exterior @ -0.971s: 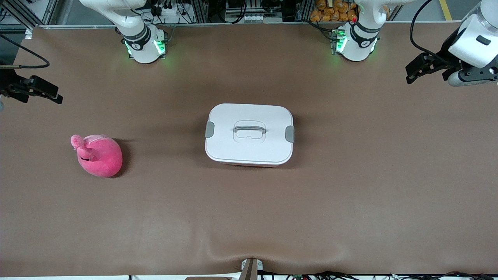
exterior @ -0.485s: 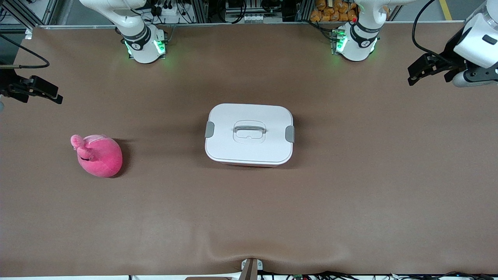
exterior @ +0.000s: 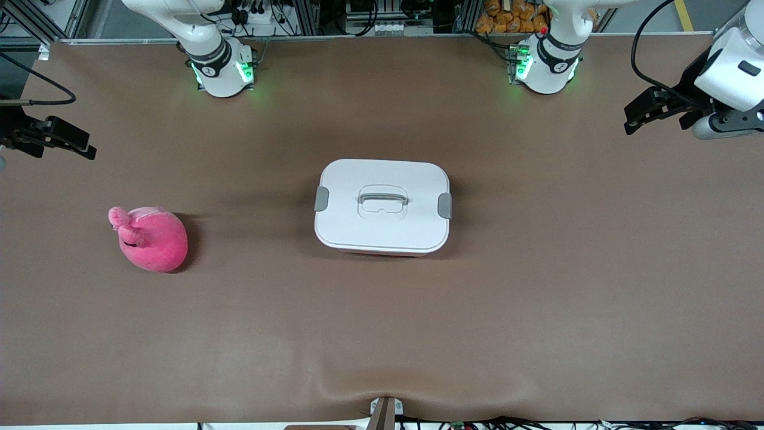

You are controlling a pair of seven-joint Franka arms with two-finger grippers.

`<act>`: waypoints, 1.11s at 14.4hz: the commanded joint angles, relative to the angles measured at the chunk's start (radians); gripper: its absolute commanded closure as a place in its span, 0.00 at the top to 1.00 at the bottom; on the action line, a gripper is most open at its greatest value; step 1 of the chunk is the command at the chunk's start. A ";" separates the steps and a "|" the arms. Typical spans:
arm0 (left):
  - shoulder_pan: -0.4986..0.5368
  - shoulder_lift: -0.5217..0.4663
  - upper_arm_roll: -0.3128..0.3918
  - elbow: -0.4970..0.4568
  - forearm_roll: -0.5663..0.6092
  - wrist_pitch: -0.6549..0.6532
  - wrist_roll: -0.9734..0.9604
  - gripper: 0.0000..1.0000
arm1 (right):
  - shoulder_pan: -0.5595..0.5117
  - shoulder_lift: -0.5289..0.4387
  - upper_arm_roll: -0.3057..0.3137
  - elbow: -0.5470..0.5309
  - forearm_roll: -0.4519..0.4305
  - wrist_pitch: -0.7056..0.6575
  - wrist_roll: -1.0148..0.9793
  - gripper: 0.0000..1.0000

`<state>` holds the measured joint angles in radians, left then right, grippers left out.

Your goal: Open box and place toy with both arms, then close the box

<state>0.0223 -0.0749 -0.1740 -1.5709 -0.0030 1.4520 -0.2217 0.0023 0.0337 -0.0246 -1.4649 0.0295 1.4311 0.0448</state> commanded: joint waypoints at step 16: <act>-0.140 0.263 -0.005 0.121 -0.069 0.105 -0.305 1.00 | -0.008 0.002 0.000 0.006 0.015 -0.001 -0.013 1.00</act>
<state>-0.0775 0.1541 -0.1801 -1.4799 -0.0619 1.5508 -0.4567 0.0023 0.0338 -0.0246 -1.4649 0.0295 1.4311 0.0445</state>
